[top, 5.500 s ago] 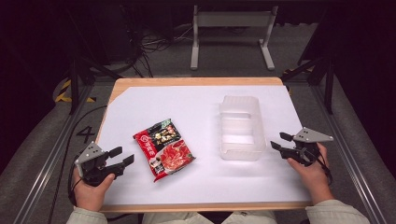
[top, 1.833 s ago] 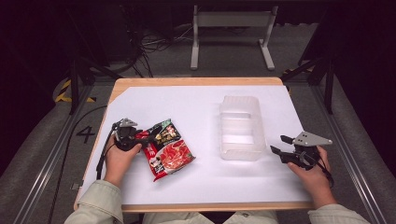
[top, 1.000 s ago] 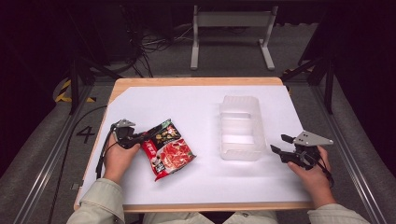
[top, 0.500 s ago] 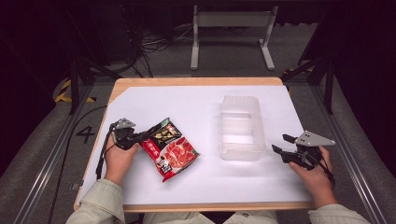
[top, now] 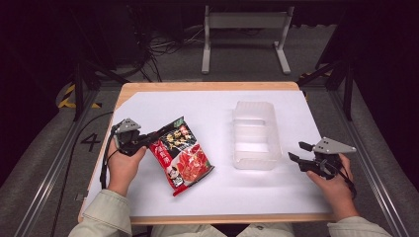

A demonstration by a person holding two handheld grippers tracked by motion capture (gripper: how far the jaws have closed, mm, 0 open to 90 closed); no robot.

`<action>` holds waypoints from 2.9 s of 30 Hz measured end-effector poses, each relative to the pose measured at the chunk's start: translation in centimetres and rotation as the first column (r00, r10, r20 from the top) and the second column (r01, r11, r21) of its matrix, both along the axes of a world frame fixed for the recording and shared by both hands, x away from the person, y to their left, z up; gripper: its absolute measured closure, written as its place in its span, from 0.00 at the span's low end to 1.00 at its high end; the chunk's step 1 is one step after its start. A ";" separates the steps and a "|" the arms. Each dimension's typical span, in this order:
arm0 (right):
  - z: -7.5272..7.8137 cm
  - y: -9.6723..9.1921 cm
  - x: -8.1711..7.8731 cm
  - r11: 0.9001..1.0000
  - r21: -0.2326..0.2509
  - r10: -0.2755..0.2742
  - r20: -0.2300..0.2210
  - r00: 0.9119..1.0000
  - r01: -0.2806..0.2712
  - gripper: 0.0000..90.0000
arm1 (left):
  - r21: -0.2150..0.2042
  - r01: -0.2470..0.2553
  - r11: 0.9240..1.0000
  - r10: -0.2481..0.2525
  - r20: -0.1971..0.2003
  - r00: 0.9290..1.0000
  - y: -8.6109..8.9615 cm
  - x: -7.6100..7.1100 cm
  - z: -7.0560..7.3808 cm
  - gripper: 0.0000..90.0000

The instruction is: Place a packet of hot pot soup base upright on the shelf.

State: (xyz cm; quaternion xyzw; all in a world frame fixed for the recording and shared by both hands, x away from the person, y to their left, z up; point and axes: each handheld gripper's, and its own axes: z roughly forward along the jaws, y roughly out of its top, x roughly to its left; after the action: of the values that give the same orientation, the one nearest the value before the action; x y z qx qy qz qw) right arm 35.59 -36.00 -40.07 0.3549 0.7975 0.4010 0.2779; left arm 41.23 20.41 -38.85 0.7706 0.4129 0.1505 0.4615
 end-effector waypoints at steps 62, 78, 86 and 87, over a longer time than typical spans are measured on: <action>10.8 12.1 2.0 0.925 0.041 0.377 0.042 0.925 -0.379 0.42 | -0.079 0.192 0.978 -0.167 0.250 0.954 -4.0 -4.9 9.6 0.98; 10.2 16.7 3.5 0.860 0.122 0.499 0.006 0.867 -0.496 0.39 | -0.062 0.235 0.970 -0.210 0.271 0.940 -5.0 -5.7 9.2 0.98; 9.6 18.0 3.7 0.834 0.154 0.535 0.006 0.845 -0.530 0.38 | -0.064 0.263 0.963 -0.237 0.274 0.932 -5.5 -6.2 9.2 0.98; 9.6 18.0 3.7 0.834 0.154 0.535 0.006 0.845 -0.530 0.38 | -0.064 0.271 0.961 -0.244 0.273 0.931 -5.6 -6.3 9.2 0.98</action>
State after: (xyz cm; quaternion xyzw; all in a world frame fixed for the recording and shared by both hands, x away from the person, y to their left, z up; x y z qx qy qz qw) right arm 39.25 -17.96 -30.50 0.1463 0.8374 0.5145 0.1130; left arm 34.98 14.78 -29.64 0.7672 0.2505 0.1686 0.5659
